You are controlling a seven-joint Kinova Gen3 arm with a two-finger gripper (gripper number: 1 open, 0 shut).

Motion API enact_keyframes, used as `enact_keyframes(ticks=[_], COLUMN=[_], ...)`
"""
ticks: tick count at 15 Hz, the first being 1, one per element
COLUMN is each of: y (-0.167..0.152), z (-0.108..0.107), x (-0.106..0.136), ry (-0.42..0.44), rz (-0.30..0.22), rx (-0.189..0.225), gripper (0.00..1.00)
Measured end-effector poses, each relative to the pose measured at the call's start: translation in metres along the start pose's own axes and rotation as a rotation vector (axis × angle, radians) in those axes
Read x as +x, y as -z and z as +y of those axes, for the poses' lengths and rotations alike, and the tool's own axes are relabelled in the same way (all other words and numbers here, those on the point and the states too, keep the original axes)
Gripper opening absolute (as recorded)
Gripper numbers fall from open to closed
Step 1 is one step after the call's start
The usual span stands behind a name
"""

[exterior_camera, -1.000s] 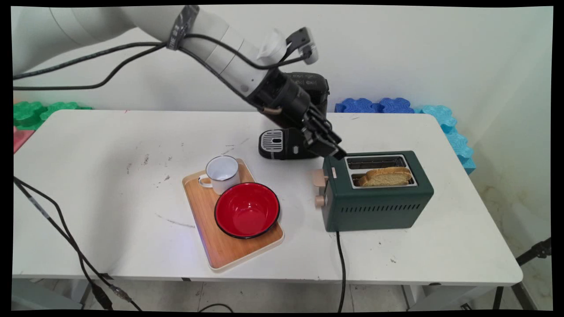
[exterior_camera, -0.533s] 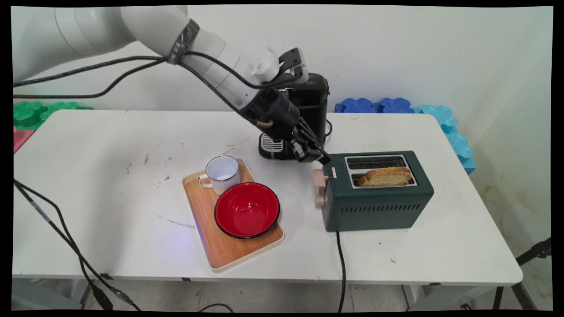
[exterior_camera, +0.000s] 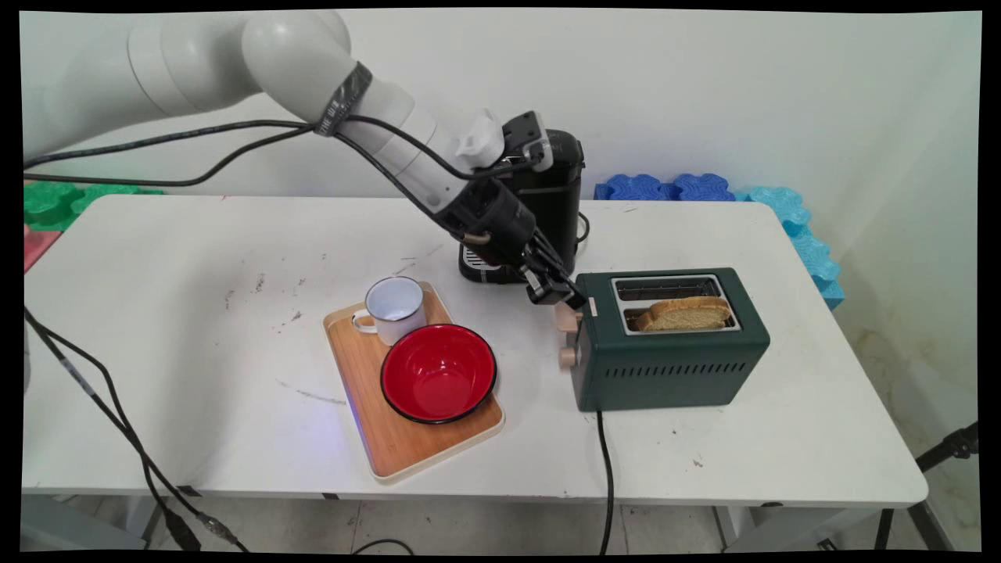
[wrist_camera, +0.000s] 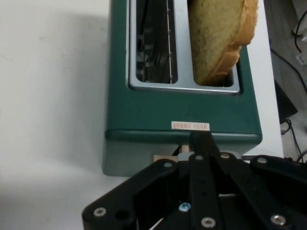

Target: Press the toaster switch

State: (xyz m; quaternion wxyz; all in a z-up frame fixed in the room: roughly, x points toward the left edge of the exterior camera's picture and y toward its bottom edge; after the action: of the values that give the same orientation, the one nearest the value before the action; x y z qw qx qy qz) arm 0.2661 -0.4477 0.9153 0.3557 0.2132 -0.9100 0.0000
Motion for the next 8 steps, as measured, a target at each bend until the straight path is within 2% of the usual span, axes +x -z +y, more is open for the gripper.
enact_keyframes(ticks=[8], y=[-0.013], z=[-0.008], x=[-0.009], ry=[-0.013], rz=[-0.023], rx=[-0.002], gripper=[0.00])
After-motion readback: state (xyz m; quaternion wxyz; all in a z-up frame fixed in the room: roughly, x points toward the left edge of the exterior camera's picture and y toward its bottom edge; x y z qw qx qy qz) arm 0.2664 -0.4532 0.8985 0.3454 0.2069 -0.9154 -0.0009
